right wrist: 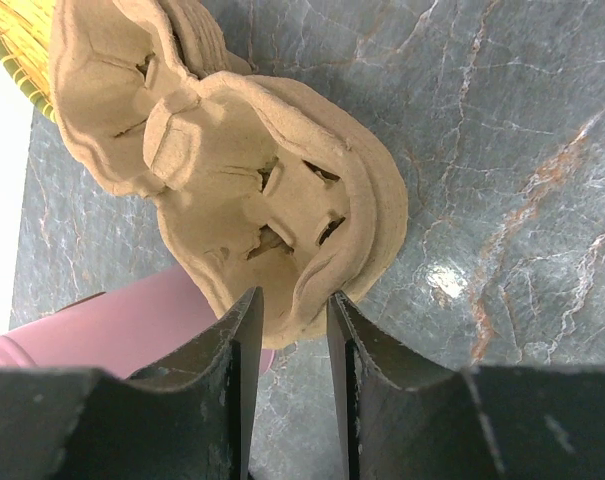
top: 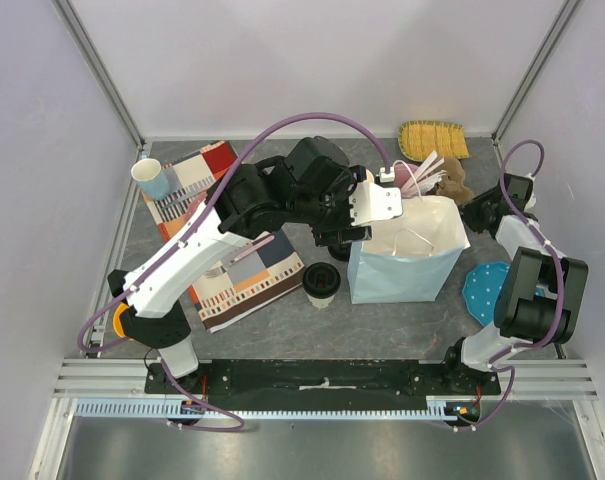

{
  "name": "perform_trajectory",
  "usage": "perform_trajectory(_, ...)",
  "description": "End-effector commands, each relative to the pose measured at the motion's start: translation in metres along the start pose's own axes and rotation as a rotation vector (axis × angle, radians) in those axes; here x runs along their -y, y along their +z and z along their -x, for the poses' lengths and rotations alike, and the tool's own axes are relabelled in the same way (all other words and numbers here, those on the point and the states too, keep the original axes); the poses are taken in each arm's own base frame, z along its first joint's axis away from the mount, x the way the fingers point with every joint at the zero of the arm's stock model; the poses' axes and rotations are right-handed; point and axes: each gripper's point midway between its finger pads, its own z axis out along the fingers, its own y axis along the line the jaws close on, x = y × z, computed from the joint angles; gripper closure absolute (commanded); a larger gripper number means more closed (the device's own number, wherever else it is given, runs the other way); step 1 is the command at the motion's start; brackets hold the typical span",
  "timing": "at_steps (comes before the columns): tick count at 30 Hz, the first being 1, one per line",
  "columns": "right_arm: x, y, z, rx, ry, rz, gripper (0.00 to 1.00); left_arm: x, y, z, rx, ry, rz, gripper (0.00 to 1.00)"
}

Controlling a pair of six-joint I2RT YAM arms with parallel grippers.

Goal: Pack the takeout coffee

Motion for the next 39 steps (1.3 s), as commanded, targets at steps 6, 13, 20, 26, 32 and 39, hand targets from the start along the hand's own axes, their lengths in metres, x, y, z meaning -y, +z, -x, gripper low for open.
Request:
perform_trajectory(6,-0.016,-0.002,0.016,0.08,0.023,0.062,0.65,-0.006,-0.022,0.004,0.036,0.002,0.035,0.28)
perform_trajectory(13,-0.016,-0.003,0.017,0.097,0.052,0.073,0.75,-0.005,-0.024,0.003,0.033,0.004,0.032,0.28)
perform_trajectory(20,-0.015,-0.013,0.021,0.143,0.092,0.076,0.87,-0.005,-0.024,0.002,0.03,0.007,0.03,0.28)
perform_trajectory(26,-0.022,-0.026,0.031,0.186,0.111,0.097,1.0,-0.004,-0.025,0.001,0.025,0.011,0.026,0.28)
perform_trajectory(32,-0.038,-0.04,0.042,0.227,0.151,0.157,1.0,-0.004,-0.026,0.0,0.025,0.015,0.029,0.28)
perform_trajectory(39,-0.055,-0.067,0.062,0.315,0.135,0.211,1.0,-0.004,-0.028,0.0,0.026,0.018,0.027,0.28)
